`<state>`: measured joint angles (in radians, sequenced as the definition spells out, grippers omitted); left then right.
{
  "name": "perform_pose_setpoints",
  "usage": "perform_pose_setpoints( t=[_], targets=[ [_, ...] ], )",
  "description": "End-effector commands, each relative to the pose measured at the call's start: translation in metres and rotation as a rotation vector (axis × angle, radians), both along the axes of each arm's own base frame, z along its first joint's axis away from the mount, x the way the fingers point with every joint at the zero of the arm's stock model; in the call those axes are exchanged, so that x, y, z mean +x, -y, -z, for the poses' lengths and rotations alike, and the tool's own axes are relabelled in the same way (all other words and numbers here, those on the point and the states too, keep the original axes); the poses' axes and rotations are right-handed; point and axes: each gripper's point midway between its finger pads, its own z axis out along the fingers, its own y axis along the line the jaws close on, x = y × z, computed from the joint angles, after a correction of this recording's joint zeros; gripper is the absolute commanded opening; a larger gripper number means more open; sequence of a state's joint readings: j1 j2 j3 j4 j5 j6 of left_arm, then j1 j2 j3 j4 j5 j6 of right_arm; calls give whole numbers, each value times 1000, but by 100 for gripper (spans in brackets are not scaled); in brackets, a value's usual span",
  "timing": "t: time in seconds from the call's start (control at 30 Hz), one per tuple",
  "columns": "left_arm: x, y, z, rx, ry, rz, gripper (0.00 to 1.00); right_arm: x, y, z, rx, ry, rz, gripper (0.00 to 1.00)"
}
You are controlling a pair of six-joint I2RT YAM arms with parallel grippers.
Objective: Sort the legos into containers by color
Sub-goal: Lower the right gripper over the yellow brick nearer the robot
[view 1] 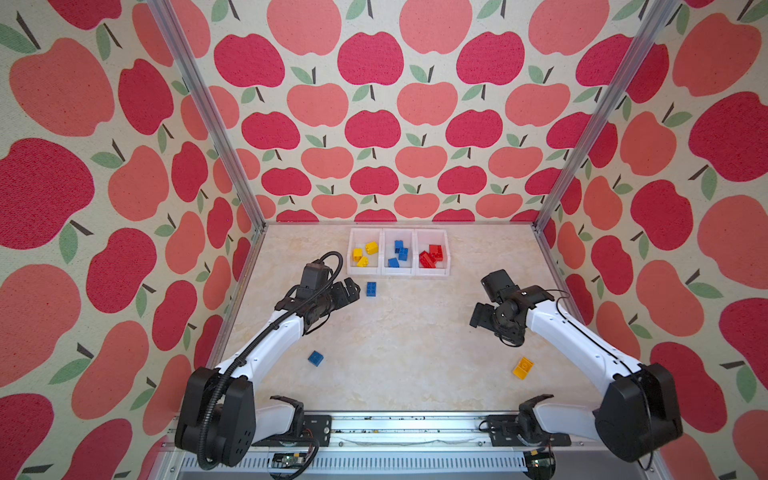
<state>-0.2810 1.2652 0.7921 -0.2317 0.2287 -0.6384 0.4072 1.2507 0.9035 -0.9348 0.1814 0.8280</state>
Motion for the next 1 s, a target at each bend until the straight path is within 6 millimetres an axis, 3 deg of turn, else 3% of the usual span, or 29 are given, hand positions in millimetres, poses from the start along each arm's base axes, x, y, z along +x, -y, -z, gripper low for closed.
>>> perform_pose_setpoints(
  t=[0.0,0.17,0.4,0.67,0.97],
  targets=[
    [4,9,-1,-22,4,25,99,-26,24,3,-23,-68,87,96],
    [7,15,3,-26,-2,44,99,-40,54,-3,-71,-80,170,96],
    [10,19,9,-33,-14,58,99,-54,74,5,-49,-105,284,96],
    [13,23,12,-42,-25,67,99,-62,80,34,15,-154,376,95],
    [13,23,14,-42,-31,66,99,-68,87,55,-6,-181,396,87]
  ],
)
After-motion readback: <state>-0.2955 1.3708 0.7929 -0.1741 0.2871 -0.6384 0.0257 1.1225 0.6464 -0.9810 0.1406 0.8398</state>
